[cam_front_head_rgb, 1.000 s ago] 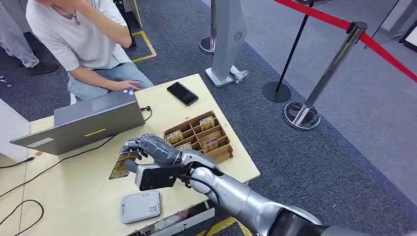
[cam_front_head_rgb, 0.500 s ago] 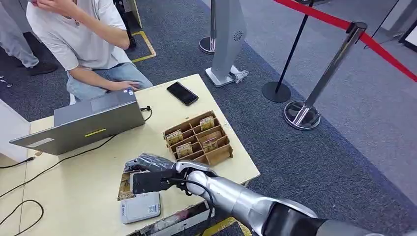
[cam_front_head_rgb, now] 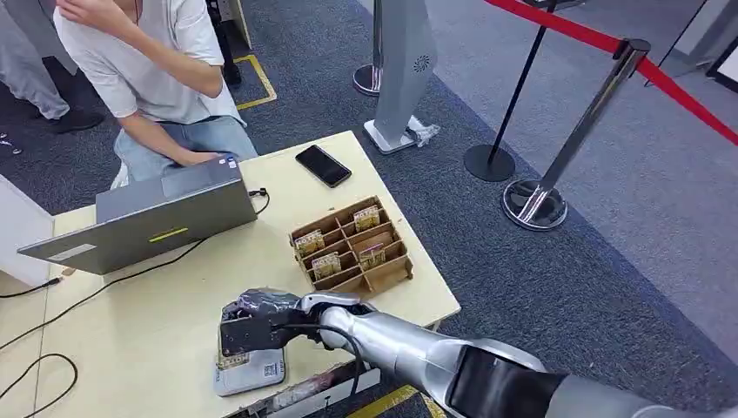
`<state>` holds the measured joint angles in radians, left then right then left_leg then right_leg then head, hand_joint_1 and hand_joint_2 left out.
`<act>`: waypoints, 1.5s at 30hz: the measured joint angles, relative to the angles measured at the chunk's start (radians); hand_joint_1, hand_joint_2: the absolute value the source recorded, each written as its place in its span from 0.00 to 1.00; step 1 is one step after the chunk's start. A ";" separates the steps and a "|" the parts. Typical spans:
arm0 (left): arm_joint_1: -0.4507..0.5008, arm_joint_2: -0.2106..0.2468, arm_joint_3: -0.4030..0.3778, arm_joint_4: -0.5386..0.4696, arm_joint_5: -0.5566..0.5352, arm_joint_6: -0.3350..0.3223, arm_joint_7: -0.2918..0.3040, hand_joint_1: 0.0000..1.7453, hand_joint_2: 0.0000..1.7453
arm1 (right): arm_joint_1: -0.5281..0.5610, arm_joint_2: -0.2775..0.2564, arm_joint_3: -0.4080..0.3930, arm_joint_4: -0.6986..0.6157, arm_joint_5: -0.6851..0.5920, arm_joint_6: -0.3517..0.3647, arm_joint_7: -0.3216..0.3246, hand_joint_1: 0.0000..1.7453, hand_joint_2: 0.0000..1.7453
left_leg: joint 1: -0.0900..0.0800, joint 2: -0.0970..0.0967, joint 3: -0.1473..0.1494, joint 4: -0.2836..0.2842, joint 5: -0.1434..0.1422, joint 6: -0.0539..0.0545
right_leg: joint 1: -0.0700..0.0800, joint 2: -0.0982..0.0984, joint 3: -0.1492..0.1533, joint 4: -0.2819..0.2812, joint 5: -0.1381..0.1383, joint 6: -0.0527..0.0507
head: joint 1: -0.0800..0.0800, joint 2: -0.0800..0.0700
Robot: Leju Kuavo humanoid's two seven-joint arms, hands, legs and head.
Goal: Pass the card to the sensor for recognition and then transmit it.
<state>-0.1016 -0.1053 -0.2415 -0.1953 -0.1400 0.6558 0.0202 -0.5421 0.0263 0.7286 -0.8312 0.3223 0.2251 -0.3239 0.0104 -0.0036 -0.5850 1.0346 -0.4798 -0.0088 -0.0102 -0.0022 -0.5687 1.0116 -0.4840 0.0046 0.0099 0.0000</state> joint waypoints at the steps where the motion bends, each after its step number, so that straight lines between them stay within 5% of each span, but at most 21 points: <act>1: 0.000 0.000 0.000 0.000 -0.002 0.001 0.002 0.00 0.00 | -0.002 0.000 0.006 0.006 0.001 0.002 0.001 1.00 1.00 | 0.000 0.000 0.000 0.000 0.000 0.000 | 0.000 0.000 0.000 0.000 0.000 0.000 | 0.000 0.000; 30: 0.006 -0.002 0.000 0.000 -0.024 0.014 0.009 0.00 0.00 | -0.050 0.015 0.106 0.127 0.042 -0.060 0.049 1.00 1.00 | 0.000 0.000 0.000 0.000 0.000 0.000 | 0.000 0.000 0.000 0.000 0.000 0.000 | 0.000 0.000; 45: 0.004 -0.002 0.000 0.000 -0.031 0.014 0.017 0.00 0.00 | -0.065 0.045 0.170 0.199 0.162 -0.228 0.073 1.00 1.00 | 0.000 0.000 0.001 0.000 0.000 0.000 | 0.000 0.000 0.000 0.000 0.000 0.000 | 0.000 0.000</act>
<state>-0.0973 -0.1068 -0.2415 -0.1953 -0.1705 0.6699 0.0374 -0.6075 0.0713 0.8991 -0.6321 0.4848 -0.0034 -0.2506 0.0106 -0.0034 -0.5844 1.0346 -0.4797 -0.0089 -0.0102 -0.0019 -0.5687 1.0117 -0.4838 0.0043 0.0099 0.0000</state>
